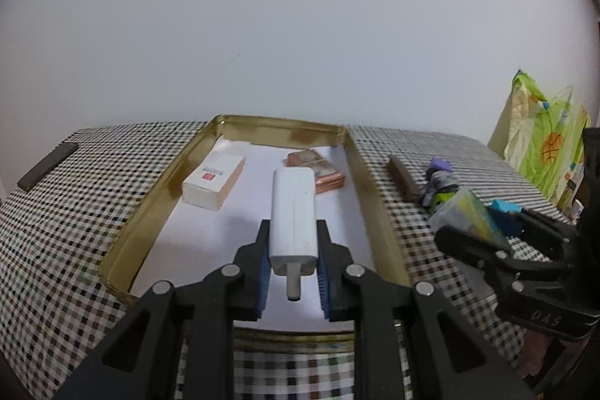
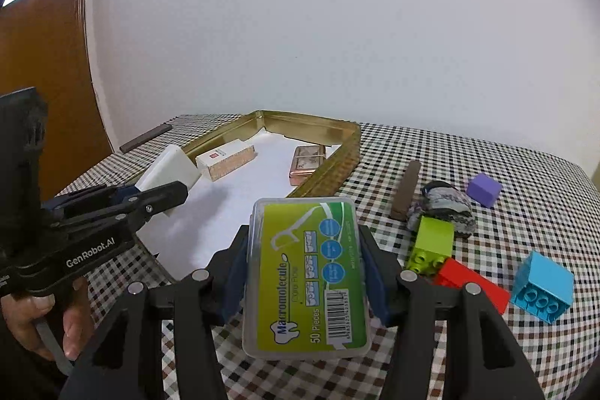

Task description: Organize rigid objects

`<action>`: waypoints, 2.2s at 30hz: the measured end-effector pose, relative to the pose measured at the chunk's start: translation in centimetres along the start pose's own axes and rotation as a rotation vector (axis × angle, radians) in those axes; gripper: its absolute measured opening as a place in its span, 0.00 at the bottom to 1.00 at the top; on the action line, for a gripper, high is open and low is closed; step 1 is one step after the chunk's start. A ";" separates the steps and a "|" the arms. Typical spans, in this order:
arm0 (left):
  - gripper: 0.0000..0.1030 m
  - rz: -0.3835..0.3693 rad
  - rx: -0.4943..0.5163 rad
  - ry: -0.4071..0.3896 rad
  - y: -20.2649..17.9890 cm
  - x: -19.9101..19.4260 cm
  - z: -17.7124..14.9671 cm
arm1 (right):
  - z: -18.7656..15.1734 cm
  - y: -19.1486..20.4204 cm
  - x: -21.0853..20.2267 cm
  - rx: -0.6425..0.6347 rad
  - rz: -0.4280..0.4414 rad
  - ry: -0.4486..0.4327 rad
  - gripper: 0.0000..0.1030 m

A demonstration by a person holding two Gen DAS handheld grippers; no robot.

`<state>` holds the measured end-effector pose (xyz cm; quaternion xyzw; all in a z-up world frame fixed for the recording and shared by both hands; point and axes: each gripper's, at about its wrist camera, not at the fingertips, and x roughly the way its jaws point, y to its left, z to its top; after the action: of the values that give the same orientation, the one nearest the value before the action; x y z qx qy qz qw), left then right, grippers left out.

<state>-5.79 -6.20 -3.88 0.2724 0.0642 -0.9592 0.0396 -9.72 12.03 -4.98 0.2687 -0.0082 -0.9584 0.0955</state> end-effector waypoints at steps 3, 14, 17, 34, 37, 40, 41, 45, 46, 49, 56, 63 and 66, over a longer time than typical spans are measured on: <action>0.18 0.021 0.017 0.009 0.4 0.4 0.2 | 0.7 0.1 0.3 -0.002 0.005 -0.001 0.55; 0.18 0.020 0.054 0.070 1.8 2.4 1.3 | 4.6 1.9 3.1 -0.058 0.039 0.016 0.55; 0.18 0.011 0.041 0.115 2.5 3.5 1.6 | 5.4 2.3 4.6 -0.060 0.046 0.039 0.55; 0.18 0.038 0.072 0.219 3.6 6.6 1.6 | 7.0 3.4 11.4 -0.068 0.047 0.146 0.55; 0.18 0.042 0.073 0.228 3.7 6.9 1.6 | 7.0 3.6 11.8 -0.077 0.045 0.155 0.55; 0.18 0.048 0.079 0.235 3.6 7.0 1.6 | 6.9 3.7 12.0 -0.075 0.042 0.158 0.55; 0.18 0.050 0.081 0.237 3.6 7.1 1.6 | 6.9 3.7 11.9 -0.076 0.039 0.157 0.55; 0.18 0.063 0.089 0.238 3.5 7.1 1.6 | 6.8 3.6 11.9 -0.059 0.046 0.151 0.61; 0.19 0.069 0.095 0.237 3.4 7.1 1.6 | 6.9 3.7 11.9 -0.058 0.044 0.151 0.71; 0.32 0.097 0.111 0.218 3.2 6.6 1.6 | 7.0 3.9 11.3 -0.063 0.049 0.128 0.76; 0.61 0.111 0.108 0.154 3.1 4.2 1.7 | 6.6 3.3 9.0 -0.035 0.030 0.099 0.77; 0.69 0.084 0.048 0.138 1.6 2.8 1.4 | 5.2 1.7 5.0 0.005 -0.021 0.066 0.77; 0.69 0.057 0.049 0.121 0.1 2.3 1.4 | 4.3 0.4 2.8 0.023 -0.053 0.051 0.77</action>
<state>-8.43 -6.55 -3.95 0.3326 0.0352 -0.9407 0.0564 -14.19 11.00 -2.71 0.2944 -0.0099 -0.9533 0.0670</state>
